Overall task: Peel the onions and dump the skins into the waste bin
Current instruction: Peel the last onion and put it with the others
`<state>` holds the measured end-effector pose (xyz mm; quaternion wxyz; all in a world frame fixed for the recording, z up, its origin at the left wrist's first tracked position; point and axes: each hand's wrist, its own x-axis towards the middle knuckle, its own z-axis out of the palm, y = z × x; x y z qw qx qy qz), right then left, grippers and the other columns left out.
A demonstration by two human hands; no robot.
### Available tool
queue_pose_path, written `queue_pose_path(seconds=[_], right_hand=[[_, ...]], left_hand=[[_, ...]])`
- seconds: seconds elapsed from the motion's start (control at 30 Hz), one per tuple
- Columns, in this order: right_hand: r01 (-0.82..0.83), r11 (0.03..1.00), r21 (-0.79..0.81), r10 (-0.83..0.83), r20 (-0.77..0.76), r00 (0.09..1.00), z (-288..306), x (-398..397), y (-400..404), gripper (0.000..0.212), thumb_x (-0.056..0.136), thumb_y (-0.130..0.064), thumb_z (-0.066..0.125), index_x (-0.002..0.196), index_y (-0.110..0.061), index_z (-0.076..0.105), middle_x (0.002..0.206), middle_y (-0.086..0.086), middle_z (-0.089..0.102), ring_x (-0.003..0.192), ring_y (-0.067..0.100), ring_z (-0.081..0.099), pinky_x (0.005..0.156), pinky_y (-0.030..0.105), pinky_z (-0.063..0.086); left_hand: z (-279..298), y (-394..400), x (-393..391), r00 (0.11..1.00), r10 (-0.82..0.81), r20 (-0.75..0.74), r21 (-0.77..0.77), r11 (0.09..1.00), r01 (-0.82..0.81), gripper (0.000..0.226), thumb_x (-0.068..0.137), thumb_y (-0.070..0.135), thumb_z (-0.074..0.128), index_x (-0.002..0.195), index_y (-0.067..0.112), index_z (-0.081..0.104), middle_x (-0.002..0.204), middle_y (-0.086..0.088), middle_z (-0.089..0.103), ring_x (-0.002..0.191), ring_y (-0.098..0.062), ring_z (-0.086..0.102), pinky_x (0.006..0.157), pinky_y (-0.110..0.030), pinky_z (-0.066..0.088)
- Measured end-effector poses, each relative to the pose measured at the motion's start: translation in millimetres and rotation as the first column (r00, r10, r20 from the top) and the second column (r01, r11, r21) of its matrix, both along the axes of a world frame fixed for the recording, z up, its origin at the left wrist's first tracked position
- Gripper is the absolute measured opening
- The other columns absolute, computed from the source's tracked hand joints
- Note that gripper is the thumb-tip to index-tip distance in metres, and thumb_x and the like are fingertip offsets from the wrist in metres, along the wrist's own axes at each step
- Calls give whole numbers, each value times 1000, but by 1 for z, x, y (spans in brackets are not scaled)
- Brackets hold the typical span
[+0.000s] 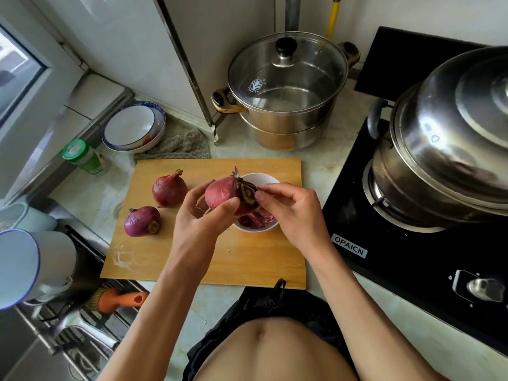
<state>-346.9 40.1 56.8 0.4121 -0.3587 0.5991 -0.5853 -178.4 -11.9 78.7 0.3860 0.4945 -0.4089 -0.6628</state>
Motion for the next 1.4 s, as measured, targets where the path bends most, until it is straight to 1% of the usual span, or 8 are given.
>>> queue_pose_path(seconds=[0.17,0.47,0.8,0.93,1.03,1.17,1.27,1.4], right_hand=[[23,1000,-17,-22,27,999,-5,3,-2,16,91,-11,72,106,-11,76,88,-8,76,79,9,74,70,18,57],[125,991,-37,-130,-329,935,-11,7,-2,12,95,-13,66,94,-8,77,81,-15,70,80,4,69,67,17,55],[179,978,111,-143,-273,951,-20,-2,-3,14,95,-19,64,85,-16,74,75,-6,73,73,10,71,70,35,60],[183,969,168,-111,-366,924,-21,-8,-3,16,95,-20,64,83,-17,75,75,-7,73,72,7,70,69,26,59],[149,975,167,-46,-503,863,-20,-2,-3,15,94,-18,67,91,-10,80,85,-2,77,76,6,67,68,5,47],[125,982,142,-13,-607,795,-23,1,-10,9,88,-21,75,85,-13,75,86,3,72,78,16,64,74,32,54],[120,984,131,-11,-629,778,-26,-1,-12,14,86,-20,76,80,-16,66,83,-1,63,74,15,59,71,34,53],[59,998,5,-43,-607,793,-18,0,-8,7,91,-9,69,95,-10,73,92,-1,69,81,12,64,75,28,55]], left_hand=[[-3,-3,0,999,-17,-33,46,999,19,78,57,27,90,127,7,61,125,-23,69,109,-34,73,91,-42,60],[-9,-2,1,999,-37,-25,78,996,39,75,59,23,92,125,6,62,122,-22,70,104,-30,75,84,-38,61],[-11,0,18,991,-87,-98,129,987,100,69,60,33,92,120,9,69,118,-14,75,106,-27,74,81,-33,61],[-9,-4,25,974,-42,-222,195,977,86,20,85,29,69,97,25,84,108,-5,78,100,-23,75,81,-30,62],[-5,-3,20,969,-11,-247,224,972,68,28,87,24,57,89,26,85,103,-4,79,95,-22,76,82,-30,63],[-4,0,11,954,75,-290,318,948,22,24,90,24,64,102,13,81,115,-14,75,106,-28,74,95,-37,59],[-2,1,6,937,152,-314,408,913,-11,58,86,32,74,132,1,61,126,-23,70,114,-33,71,95,-39,59],[4,-1,3,954,167,-250,435,899,-43,57,78,37,73,124,4,65,115,-18,73,103,-30,75,93,-41,59]])
